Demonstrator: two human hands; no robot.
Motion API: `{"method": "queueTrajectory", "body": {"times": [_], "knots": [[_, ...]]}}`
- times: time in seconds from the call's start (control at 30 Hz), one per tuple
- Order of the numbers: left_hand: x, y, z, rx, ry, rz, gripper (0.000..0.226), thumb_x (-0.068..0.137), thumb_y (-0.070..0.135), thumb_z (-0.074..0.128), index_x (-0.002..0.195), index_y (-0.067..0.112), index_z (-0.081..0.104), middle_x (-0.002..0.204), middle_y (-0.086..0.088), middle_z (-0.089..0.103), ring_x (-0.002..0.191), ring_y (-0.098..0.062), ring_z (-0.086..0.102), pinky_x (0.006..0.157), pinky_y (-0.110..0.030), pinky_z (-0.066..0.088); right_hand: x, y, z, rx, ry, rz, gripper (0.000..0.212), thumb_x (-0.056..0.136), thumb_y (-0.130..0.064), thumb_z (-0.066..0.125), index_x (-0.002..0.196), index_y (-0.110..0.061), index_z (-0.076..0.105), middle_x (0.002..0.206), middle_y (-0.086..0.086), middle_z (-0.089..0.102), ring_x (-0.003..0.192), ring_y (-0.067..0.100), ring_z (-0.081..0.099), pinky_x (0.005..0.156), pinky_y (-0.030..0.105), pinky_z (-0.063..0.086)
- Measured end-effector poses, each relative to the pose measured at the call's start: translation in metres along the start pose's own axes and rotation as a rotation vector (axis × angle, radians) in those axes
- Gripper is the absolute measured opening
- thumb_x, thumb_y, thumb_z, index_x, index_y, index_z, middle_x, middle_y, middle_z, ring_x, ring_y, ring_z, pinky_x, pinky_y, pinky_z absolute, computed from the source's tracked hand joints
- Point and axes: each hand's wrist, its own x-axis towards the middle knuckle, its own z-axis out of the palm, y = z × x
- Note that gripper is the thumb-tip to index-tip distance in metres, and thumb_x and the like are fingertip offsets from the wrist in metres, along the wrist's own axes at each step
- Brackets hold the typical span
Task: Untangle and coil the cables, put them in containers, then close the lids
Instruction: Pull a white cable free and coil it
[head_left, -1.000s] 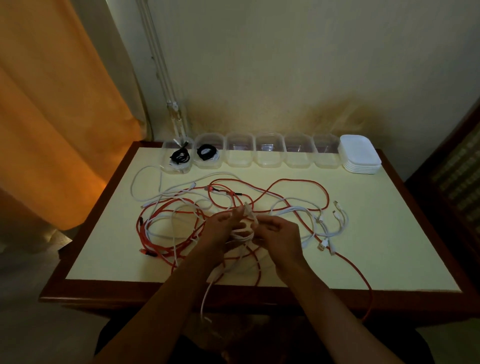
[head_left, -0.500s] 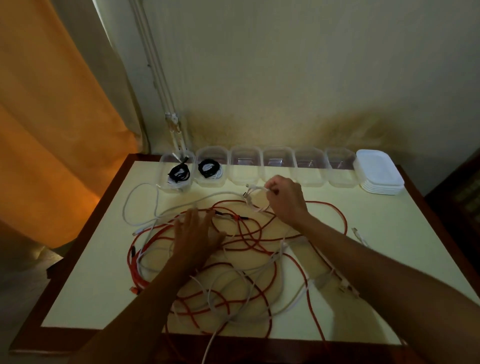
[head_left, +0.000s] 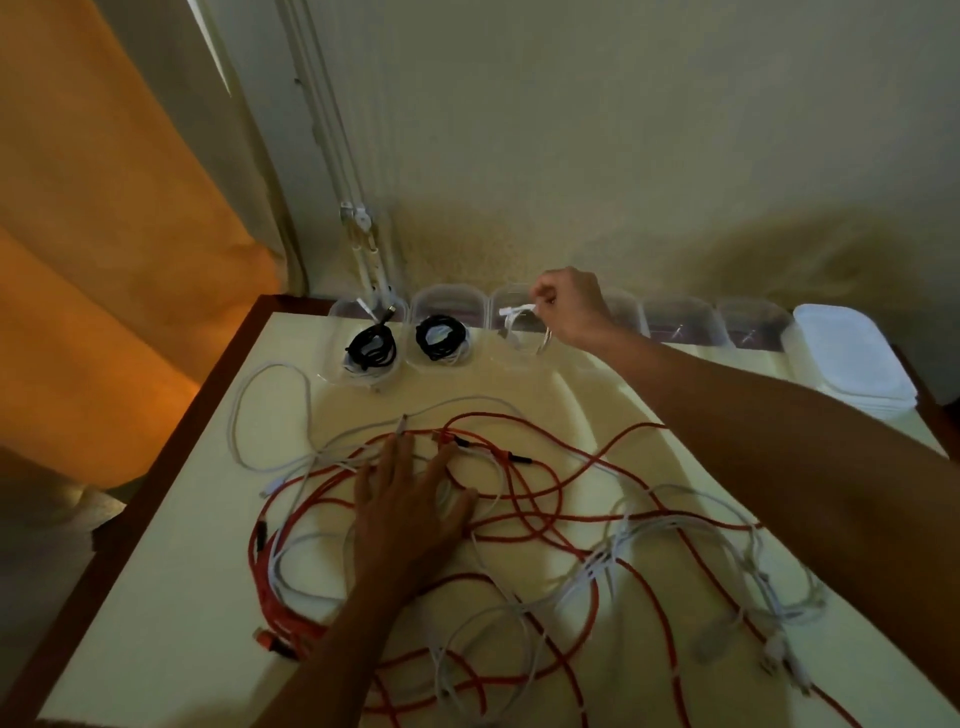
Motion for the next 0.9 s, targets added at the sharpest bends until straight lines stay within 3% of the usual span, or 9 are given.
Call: {"method": "queueTrajectory", "body": {"times": [0.13,0.27,0.4,0.53,0.73,0.83,0.9], "knots": [[0.0,0.001,0.0,-0.008,0.006,-0.016,0.071,0.083,0.076,0.013,0.149,0.049,0.017,0.164,-0.002,0.007,0.151,-0.02,-0.003,0.12,-0.044,0.0,0.003,0.013,0.023,-0.071,-0.049,-0.027,0.026,0.089,-0.006,0.059,0.112,-0.006,0.068,0.107,0.018,0.071,0.101,0.034,0.066,0.087,0.038,0.053],[0.001,0.001,-0.002,-0.019,-0.003,-0.023,0.073,0.081,0.076,0.01,0.149,0.049,0.016,0.164,-0.002,0.007,0.151,-0.019,-0.003,0.119,-0.044,0.0,-0.026,0.008,0.021,-0.092,0.036,-0.268,0.033,0.093,-0.016,0.061,0.125,-0.007,0.061,0.123,0.014,0.064,0.117,0.031,0.056,0.099,0.044,0.046],[0.0,0.0,-0.001,-0.007,0.01,-0.013,0.073,0.083,0.076,0.01,0.149,0.048,0.018,0.164,-0.002,0.007,0.151,-0.02,-0.001,0.12,-0.046,0.003,-0.107,0.006,0.01,-0.03,0.043,-0.516,0.029,0.093,-0.012,0.059,0.118,0.0,0.065,0.122,0.017,0.064,0.118,0.031,0.057,0.1,0.042,0.048],[0.0,-0.001,0.001,-0.009,0.018,-0.012,0.071,0.083,0.076,0.016,0.148,0.048,0.022,0.164,-0.003,0.011,0.151,-0.021,0.002,0.119,-0.046,0.005,-0.213,0.012,0.011,0.0,0.031,-0.661,0.036,0.102,-0.021,0.042,0.104,0.002,0.07,0.107,0.019,0.07,0.105,0.032,0.063,0.091,0.04,0.052],[0.003,0.002,-0.013,-0.027,-0.117,-0.003,0.08,0.077,0.076,0.006,0.15,0.046,0.016,0.163,-0.007,0.009,0.15,-0.024,-0.001,0.118,-0.051,0.003,-0.333,0.026,0.011,0.023,-0.003,-0.685,0.029,0.103,-0.02,0.04,0.118,-0.009,0.061,0.121,0.012,0.065,0.116,0.026,0.057,0.1,0.038,0.045],[0.002,0.0,-0.031,-0.321,-0.184,-0.02,0.062,0.094,0.064,0.029,0.15,0.041,0.021,0.162,-0.006,0.015,0.15,-0.023,0.004,0.118,-0.054,0.005,-0.353,0.015,0.008,-0.002,0.011,-0.476,0.028,0.102,-0.033,0.045,0.117,-0.018,0.064,0.122,0.006,0.062,0.112,0.023,0.056,0.097,0.036,0.05],[-0.008,0.0,-0.042,-0.443,-0.141,0.014,0.051,0.099,0.05,0.039,0.147,0.032,0.035,0.16,-0.008,0.022,0.15,-0.025,0.008,0.118,-0.055,0.012,-0.358,0.009,0.009,-0.053,-0.023,-0.465,0.027,0.089,-0.023,0.049,0.108,-0.021,0.068,0.116,0.007,0.06,0.103,0.022,0.055,0.084,0.029,0.052]]}}
